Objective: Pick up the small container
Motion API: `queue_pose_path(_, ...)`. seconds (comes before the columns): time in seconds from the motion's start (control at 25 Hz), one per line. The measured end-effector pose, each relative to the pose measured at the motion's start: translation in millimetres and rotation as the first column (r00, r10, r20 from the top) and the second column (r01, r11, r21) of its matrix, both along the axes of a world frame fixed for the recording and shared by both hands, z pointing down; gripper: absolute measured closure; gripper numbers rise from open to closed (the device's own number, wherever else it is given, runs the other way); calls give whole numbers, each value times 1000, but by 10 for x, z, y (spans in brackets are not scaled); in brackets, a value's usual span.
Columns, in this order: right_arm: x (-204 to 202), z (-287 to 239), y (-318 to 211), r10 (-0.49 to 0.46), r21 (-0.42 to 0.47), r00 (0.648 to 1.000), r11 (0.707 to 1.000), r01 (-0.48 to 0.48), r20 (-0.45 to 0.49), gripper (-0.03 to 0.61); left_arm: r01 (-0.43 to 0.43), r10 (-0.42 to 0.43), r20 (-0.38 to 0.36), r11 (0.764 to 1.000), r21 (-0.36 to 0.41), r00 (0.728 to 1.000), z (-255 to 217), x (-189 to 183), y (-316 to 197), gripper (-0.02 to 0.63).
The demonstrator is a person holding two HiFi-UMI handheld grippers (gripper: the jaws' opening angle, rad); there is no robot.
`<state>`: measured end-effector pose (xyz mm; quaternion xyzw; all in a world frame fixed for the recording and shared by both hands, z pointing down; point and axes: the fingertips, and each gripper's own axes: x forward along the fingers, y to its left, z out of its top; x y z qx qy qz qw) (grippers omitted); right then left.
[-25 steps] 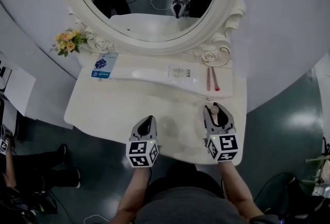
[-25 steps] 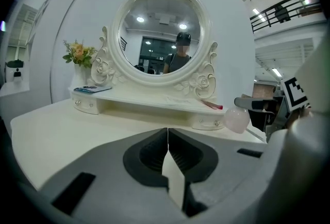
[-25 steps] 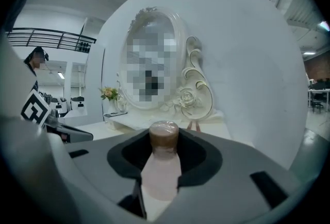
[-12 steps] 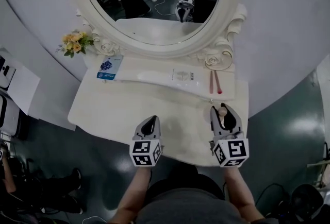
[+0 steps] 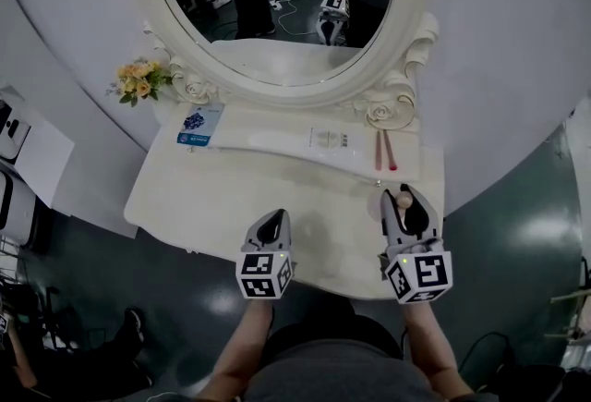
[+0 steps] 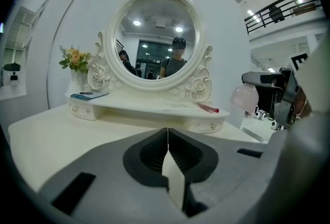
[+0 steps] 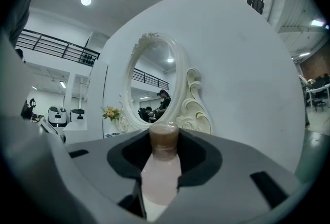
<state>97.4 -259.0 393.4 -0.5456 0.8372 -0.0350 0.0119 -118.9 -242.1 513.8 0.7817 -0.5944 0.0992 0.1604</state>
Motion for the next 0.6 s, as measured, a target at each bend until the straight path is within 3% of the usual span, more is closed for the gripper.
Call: queue_pose_path(0.6,14,-219,91,-8,46,1000,999,7,11,436,-3,3,-1,1000,8,1000,-35,45,21,606)
